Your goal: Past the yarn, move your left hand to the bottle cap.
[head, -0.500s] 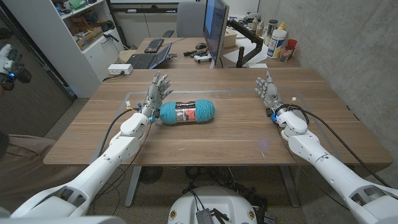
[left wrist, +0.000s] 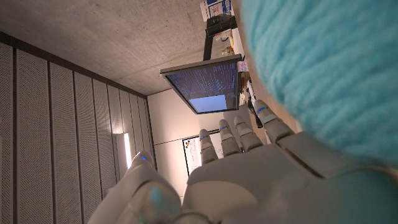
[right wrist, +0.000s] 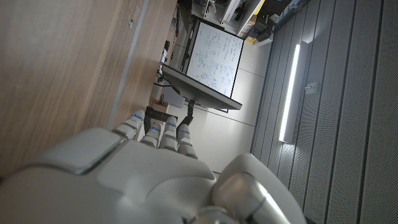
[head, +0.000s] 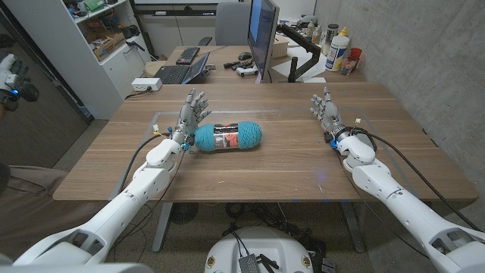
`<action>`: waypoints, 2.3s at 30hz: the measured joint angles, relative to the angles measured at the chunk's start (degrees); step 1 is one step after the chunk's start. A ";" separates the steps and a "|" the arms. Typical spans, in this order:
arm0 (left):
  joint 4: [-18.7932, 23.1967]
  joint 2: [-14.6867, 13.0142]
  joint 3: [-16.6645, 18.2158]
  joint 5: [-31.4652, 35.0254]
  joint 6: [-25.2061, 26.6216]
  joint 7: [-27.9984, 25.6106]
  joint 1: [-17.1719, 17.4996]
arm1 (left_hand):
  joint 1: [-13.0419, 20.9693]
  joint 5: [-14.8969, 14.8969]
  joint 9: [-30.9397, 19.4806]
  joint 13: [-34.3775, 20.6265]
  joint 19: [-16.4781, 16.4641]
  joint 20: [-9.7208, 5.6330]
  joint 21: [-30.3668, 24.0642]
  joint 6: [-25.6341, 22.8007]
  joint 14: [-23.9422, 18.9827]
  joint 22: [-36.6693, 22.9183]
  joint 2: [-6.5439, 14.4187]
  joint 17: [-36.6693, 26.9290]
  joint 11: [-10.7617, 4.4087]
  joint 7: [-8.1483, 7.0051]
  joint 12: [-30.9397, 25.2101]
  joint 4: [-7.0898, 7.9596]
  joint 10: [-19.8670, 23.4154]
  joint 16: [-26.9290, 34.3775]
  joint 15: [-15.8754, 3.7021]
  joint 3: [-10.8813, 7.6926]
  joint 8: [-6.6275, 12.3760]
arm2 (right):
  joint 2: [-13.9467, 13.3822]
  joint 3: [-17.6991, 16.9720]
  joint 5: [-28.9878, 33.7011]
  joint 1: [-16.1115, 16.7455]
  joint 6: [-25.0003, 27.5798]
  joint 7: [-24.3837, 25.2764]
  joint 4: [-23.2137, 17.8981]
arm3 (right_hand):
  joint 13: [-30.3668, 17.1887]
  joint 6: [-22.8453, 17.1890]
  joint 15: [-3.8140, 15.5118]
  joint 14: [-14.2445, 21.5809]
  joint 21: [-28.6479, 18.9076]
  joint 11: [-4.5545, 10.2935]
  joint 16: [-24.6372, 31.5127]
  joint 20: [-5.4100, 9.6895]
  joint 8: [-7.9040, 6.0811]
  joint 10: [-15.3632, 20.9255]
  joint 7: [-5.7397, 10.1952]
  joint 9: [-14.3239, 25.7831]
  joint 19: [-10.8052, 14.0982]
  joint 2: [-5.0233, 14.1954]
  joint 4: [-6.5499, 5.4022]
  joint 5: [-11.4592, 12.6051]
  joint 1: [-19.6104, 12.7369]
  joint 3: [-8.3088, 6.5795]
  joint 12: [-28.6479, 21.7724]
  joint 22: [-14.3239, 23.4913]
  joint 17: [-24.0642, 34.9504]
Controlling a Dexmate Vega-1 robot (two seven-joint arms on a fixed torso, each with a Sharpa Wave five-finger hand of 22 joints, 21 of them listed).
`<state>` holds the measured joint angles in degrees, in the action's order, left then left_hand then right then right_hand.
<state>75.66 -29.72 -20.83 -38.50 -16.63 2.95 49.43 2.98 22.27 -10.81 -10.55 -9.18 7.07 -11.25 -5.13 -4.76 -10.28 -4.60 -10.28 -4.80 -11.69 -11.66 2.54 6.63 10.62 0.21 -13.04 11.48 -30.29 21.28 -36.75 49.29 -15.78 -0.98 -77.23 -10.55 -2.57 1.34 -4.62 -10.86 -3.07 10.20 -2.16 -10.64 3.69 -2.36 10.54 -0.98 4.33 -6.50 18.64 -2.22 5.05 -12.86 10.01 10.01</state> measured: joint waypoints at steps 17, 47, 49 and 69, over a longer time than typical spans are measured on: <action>3.78 -2.24 0.76 2.65 -2.12 -2.03 2.55 | 0.00 0.00 0.01 0.01 0.01 0.00 0.00 0.00 0.00 0.00 0.00 0.00 -0.20 0.01 0.00 0.00 0.20 0.00 0.00 0.00 0.00 | -0.35 -0.18 -0.02 0.72 0.07 0.48 -1.03 | 0.01 0.00 0.00 0.00 0.00 0.00 0.00 0.00 0.00 0.00 0.00 -0.01 0.00 0.00 0.00 -0.01 0.00 0.00 0.00 -0.01 -0.01; 7.14 -6.93 2.16 11.35 -5.56 -7.33 5.77 | 0.00 0.21 0.02 0.02 0.23 -0.22 0.00 0.00 1.55 0.02 0.01 0.01 -0.37 0.01 0.01 -0.02 0.02 -0.26 -0.53 0.03 0.00 | -0.08 0.29 0.66 -0.33 0.47 1.18 -1.09 | 0.02 0.00 0.00 0.01 0.00 0.00 0.00 0.01 0.00 -0.01 0.00 -0.02 0.00 0.38 0.01 -0.04 -0.38 0.00 0.00 -0.01 -0.02; 7.10 -7.92 2.55 12.10 -6.48 -7.75 6.78 | 0.00 0.21 0.02 0.02 0.47 -0.46 0.00 -0.13 1.55 0.02 0.01 0.01 -0.42 -0.11 0.01 -0.19 -0.03 -0.26 -0.53 0.20 0.00 | 0.05 0.40 0.96 -0.53 0.48 1.05 -0.82 | 0.02 0.00 0.00 0.01 0.00 0.00 0.00 0.01 0.00 -0.01 0.01 -0.02 0.00 0.38 0.01 -0.04 -0.38 0.00 0.00 -0.02 -0.02; 8.65 -9.84 4.40 20.42 -9.08 -14.81 10.59 | 0.81 0.64 0.02 0.02 2.18 -0.30 0.46 -1.48 3.48 0.02 -0.18 0.02 -0.41 -0.22 0.01 -0.58 -0.03 -0.46 -0.62 0.26 0.00 | 0.78 1.17 1.42 -1.86 0.80 0.50 0.71 | 0.02 0.00 0.00 0.01 0.00 0.00 0.00 0.01 0.00 -0.01 0.01 -0.03 0.00 0.38 0.01 -0.05 -0.38 0.00 0.00 -0.02 -0.02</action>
<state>84.30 -39.56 -16.43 -18.08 -25.71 -11.86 60.02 3.79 22.91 -10.79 -10.52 -7.00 6.77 -10.80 -6.60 -1.27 -10.26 -4.78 -10.26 -5.21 -11.91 -11.65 1.96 6.61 10.16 -0.40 -12.79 11.47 -29.51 22.45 -35.33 47.42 -14.98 -0.48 -76.52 -10.53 -2.56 1.34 -4.61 -10.86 -3.07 10.19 -2.15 -10.64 3.68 -2.35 10.52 -0.98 4.70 -6.49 18.60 -2.60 5.05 -12.86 9.99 9.99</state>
